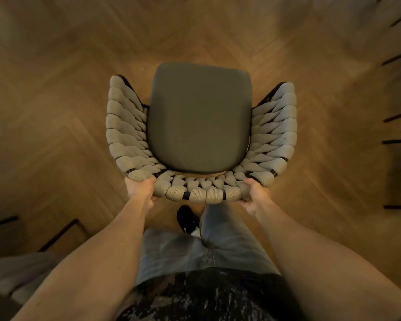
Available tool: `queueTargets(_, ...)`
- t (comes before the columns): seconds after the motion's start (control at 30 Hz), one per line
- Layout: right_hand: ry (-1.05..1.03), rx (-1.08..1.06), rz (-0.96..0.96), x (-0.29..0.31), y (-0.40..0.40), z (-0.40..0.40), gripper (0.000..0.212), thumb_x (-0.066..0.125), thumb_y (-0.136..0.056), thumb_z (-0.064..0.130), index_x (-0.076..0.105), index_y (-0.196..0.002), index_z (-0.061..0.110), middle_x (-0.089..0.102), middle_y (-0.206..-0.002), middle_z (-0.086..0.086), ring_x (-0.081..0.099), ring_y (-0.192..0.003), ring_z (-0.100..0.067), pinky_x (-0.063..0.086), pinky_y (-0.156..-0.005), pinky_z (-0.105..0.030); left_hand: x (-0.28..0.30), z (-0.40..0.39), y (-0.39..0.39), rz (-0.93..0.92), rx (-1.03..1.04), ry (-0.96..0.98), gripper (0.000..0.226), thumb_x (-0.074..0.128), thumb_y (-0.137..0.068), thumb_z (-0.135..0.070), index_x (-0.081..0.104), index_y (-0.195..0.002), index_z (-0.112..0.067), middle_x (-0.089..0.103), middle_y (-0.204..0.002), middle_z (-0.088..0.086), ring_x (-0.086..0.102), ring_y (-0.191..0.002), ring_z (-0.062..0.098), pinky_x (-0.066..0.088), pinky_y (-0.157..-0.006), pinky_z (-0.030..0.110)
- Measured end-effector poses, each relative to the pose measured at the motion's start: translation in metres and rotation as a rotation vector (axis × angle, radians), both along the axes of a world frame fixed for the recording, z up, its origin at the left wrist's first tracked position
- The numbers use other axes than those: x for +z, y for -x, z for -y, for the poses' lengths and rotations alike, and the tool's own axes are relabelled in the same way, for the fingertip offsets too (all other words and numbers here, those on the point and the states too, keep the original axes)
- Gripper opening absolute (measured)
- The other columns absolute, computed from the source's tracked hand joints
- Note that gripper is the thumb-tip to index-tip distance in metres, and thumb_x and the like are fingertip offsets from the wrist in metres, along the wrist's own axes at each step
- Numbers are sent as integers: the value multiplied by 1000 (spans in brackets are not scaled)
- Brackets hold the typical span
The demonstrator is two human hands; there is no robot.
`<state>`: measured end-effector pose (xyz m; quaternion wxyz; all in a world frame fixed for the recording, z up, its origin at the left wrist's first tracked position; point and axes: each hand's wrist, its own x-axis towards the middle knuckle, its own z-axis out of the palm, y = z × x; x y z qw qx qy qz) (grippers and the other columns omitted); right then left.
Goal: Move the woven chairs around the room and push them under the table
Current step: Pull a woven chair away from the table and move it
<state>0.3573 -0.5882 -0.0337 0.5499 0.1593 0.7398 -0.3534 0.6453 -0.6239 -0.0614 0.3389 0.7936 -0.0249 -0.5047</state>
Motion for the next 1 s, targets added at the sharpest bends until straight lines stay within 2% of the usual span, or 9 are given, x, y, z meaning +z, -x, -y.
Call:
queueTargets(0.07, 9, -3, 3, -2, -2, 39, 39, 70, -95, 11, 54, -130, 9, 62, -130, -17, 63, -116, -39, 56, -77, -57, 0, 41, -3, 4, -20, -14, 67, 75, -83, 0, 40, -136, -25, 58, -129, 7, 60, -111, 30, 57, -81, 61)
queueTargets(0.13, 17, -1, 14, -1, -3, 79, 34, 69, -96, 12, 56, -126, 9, 62, -129, -17, 61, -118, -39, 55, -78, -56, -1, 82, -4, 15, -30, -16, 62, 75, -83, 0, 42, -131, -23, 58, -125, 7, 61, -110, 30, 57, -82, 62)
queueTargets(0.3, 42, -23, 49, -9, 1, 181, 48, 68, -97, 12, 50, -142, 10, 59, -135, -17, 57, -125, -39, 51, -95, -66, -5, 184, -1, 21, -27, -13, 55, 76, -82, 0, 44, -119, -25, 61, -123, 9, 64, -108, 30, 58, -83, 61)
queueTargets(0.4, 34, -24, 47, -9, 7, 242, 51, 71, -94, 13, 50, -140, 11, 58, -138, -16, 57, -125, -39, 52, -94, -67, -1, 243, 8, -3, -12, -1, 54, 72, -86, 3, 42, -125, -20, 59, -117, 8, 62, -103, 30, 58, -81, 61)
queueTargets(0.53, 10, -10, 26, -1, 18, 323, 47, 70, -95, 11, 47, -136, 10, 52, -141, -16, 52, -131, -39, 50, -98, -65, 3, 320, 19, -40, 5, 7, 52, 68, -87, 5, 42, -126, -19, 59, -109, 6, 63, -94, 27, 60, -70, 52)
queueTargets(0.63, 19, -13, 29, 2, 26, 380, 51, 69, -96, 11, 46, -141, 7, 55, -136, -15, 55, -128, -39, 54, -87, -58, 0, 376, 25, -24, -12, -10, 52, 70, -86, 4, 45, -126, -18, 62, -112, 9, 65, -96, 28, 61, -63, 51)
queueTargets(0.7, 22, -25, 38, 5, 28, 416, 52, 71, -95, 11, 47, -141, 8, 57, -135, -16, 58, -124, -39, 55, -82, -58, -3, 411, 29, -7, -16, -20, 52, 72, -84, 3, 47, -124, -18, 64, -115, 11, 66, -99, 30, 61, -69, 55)
queueTargets(0.8, 23, -38, 45, 5, 33, 467, 48, 68, -96, 10, 49, -140, 7, 56, -140, -19, 57, -127, -40, 53, -91, -61, -5, 463, 33, 1, -45, -33, 52, 74, -83, 0, 47, -123, -21, 63, -119, 11, 65, -102, 31, 59, -74, 61)
queueTargets(1.0, 28, -44, 34, 9, 45, 581, 49, 68, -96, 10, 48, -141, 8, 57, -134, -19, 59, -123, -41, 53, -93, -63, -4, 581, 44, -36, -60, -22, 55, 72, -84, 2, 43, -124, -21, 58, -122, 13, 61, -106, 34, 56, -83, 64)
